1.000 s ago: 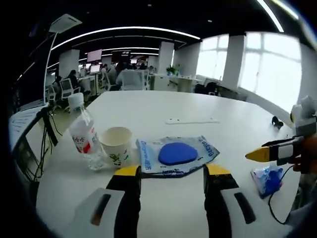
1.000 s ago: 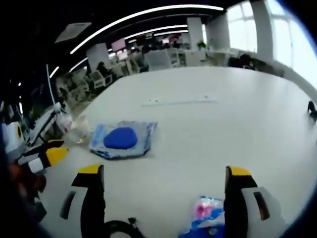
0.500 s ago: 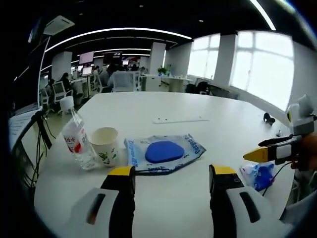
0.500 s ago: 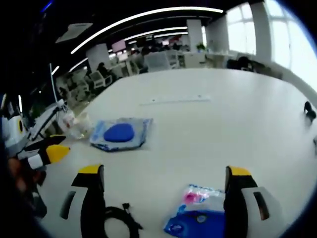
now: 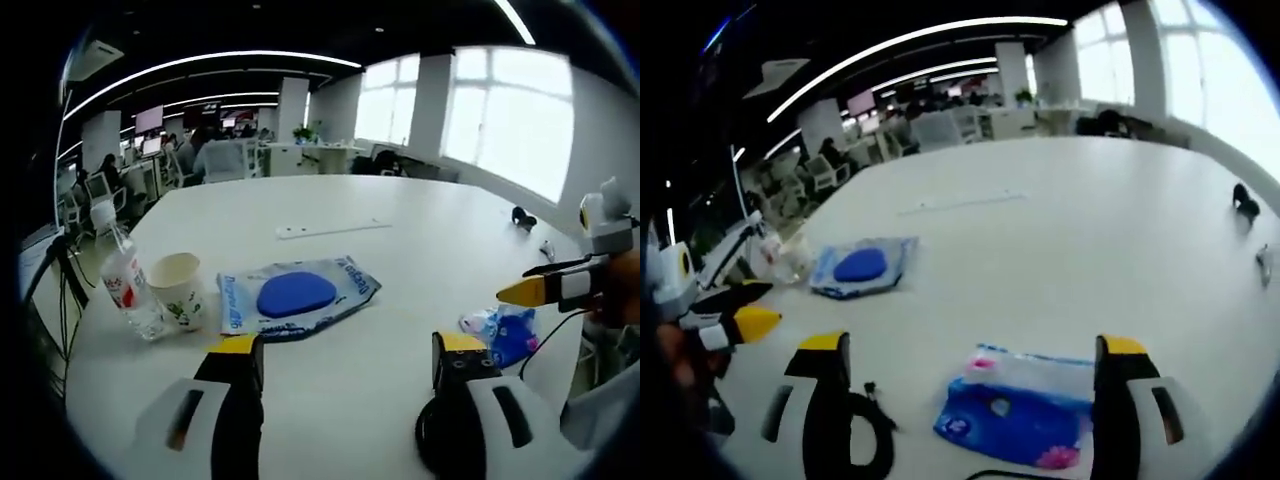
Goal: Arrange the tabletop items into an orderly group along one side of the table until the central work area is clear of visible clutter.
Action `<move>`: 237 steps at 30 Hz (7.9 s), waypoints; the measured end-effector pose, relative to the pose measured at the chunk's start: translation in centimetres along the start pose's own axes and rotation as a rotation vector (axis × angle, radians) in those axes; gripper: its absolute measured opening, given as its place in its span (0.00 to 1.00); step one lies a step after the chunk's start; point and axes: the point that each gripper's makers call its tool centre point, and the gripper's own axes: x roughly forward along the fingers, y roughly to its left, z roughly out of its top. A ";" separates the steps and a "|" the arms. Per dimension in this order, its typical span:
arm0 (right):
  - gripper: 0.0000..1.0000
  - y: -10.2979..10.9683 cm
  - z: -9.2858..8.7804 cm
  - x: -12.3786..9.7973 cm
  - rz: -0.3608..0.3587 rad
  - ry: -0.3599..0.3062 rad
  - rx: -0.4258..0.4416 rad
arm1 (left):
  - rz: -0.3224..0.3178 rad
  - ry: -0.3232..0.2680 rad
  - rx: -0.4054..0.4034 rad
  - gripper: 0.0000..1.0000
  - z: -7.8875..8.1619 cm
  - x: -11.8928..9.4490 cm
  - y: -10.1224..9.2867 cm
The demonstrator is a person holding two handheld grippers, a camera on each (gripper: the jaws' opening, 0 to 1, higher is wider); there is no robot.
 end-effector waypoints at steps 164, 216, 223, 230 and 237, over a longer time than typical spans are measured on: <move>0.00 -4.8 1.2 2.1 0.065 0.032 0.182 | -0.214 0.189 0.187 0.05 0.0 11.6 -13.0; 0.00 -3.1 7.6 15.9 0.113 0.114 0.099 | -0.048 0.297 -0.140 0.05 2.2 20.4 -4.1; 0.00 -3.0 7.3 16.7 0.111 0.129 0.088 | -0.034 0.308 -0.145 0.06 2.0 20.9 -3.6; 0.00 -3.3 6.6 17.5 0.109 0.160 0.075 | -0.020 0.317 -0.135 0.09 2.1 20.7 -3.4; 0.02 -2.9 6.5 17.8 0.127 0.158 0.037 | -0.025 0.334 -0.100 0.13 1.8 20.6 -3.5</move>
